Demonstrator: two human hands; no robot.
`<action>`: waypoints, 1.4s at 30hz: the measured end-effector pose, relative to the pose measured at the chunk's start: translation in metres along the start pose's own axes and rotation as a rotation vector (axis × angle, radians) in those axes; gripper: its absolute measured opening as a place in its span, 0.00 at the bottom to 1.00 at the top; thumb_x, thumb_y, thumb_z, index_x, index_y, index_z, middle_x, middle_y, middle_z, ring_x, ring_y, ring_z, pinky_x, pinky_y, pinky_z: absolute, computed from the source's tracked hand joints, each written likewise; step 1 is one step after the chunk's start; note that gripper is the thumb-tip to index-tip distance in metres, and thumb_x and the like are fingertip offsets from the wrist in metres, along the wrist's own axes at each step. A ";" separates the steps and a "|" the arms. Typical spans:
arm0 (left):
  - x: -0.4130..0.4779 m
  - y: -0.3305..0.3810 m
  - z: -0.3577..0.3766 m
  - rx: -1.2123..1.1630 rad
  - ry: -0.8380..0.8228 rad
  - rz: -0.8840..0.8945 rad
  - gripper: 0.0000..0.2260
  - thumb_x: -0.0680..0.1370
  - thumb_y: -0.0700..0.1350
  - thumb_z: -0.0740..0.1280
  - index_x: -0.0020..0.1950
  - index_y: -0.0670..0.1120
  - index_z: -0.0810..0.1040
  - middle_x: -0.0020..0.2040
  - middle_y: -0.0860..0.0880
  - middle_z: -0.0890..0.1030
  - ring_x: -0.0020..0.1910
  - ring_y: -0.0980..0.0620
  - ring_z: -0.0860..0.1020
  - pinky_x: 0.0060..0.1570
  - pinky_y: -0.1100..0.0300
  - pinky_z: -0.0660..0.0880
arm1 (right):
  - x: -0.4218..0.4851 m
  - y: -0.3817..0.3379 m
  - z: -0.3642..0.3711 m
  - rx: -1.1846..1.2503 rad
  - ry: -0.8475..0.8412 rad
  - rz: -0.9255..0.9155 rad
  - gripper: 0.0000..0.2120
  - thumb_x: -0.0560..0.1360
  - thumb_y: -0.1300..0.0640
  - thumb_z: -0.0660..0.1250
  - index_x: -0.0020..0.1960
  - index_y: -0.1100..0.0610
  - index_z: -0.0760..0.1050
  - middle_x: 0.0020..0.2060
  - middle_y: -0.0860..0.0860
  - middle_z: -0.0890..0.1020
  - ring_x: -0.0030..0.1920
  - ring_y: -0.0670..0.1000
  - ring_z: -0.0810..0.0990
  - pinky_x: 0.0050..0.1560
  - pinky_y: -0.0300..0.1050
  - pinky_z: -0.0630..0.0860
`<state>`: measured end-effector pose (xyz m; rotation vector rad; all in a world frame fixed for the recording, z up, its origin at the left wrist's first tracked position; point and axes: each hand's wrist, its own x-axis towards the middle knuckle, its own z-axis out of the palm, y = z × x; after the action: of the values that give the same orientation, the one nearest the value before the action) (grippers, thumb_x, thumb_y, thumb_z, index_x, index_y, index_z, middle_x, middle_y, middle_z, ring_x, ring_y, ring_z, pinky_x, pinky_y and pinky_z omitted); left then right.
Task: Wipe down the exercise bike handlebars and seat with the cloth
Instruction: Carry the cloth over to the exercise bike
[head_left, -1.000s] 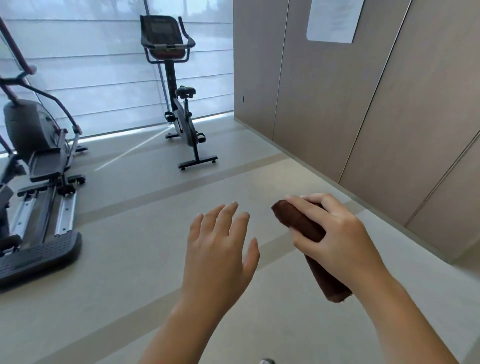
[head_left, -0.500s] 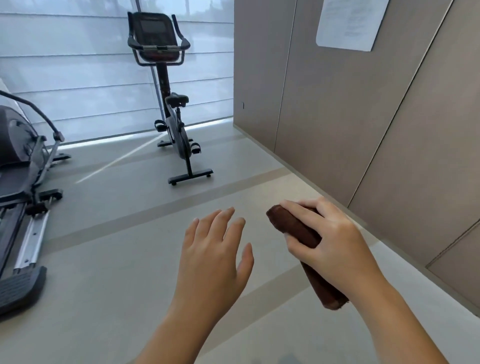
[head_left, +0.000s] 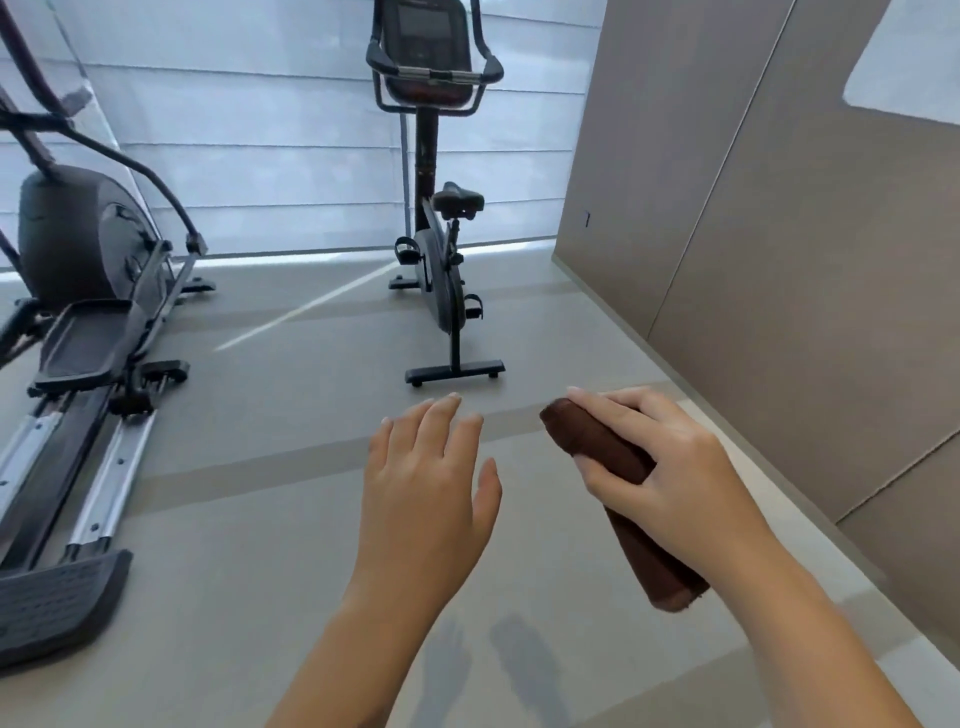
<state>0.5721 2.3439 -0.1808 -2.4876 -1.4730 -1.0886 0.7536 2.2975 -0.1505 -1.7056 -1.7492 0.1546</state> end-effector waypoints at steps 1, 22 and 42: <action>0.016 -0.014 0.006 0.000 -0.001 -0.013 0.15 0.67 0.40 0.73 0.52 0.39 0.79 0.53 0.40 0.80 0.52 0.39 0.78 0.54 0.43 0.72 | 0.024 -0.003 0.011 0.000 -0.006 -0.020 0.23 0.68 0.51 0.67 0.62 0.40 0.72 0.51 0.41 0.75 0.50 0.43 0.74 0.48 0.28 0.68; 0.336 -0.293 0.160 0.117 0.030 -0.065 0.14 0.70 0.41 0.71 0.54 0.40 0.78 0.55 0.40 0.79 0.55 0.40 0.77 0.56 0.45 0.71 | 0.456 0.037 0.228 0.195 0.018 -0.153 0.25 0.69 0.56 0.71 0.65 0.46 0.71 0.54 0.47 0.76 0.51 0.49 0.75 0.52 0.45 0.76; 0.613 -0.601 0.276 0.069 0.024 -0.120 0.15 0.69 0.41 0.71 0.55 0.40 0.77 0.56 0.40 0.79 0.56 0.39 0.76 0.56 0.44 0.71 | 0.827 0.014 0.440 0.143 0.080 -0.235 0.24 0.68 0.61 0.73 0.63 0.54 0.74 0.53 0.53 0.78 0.52 0.54 0.78 0.52 0.54 0.77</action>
<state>0.4316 3.2348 -0.2013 -2.3589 -1.6424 -1.0615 0.6042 3.2216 -0.1794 -1.3753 -1.8174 0.1025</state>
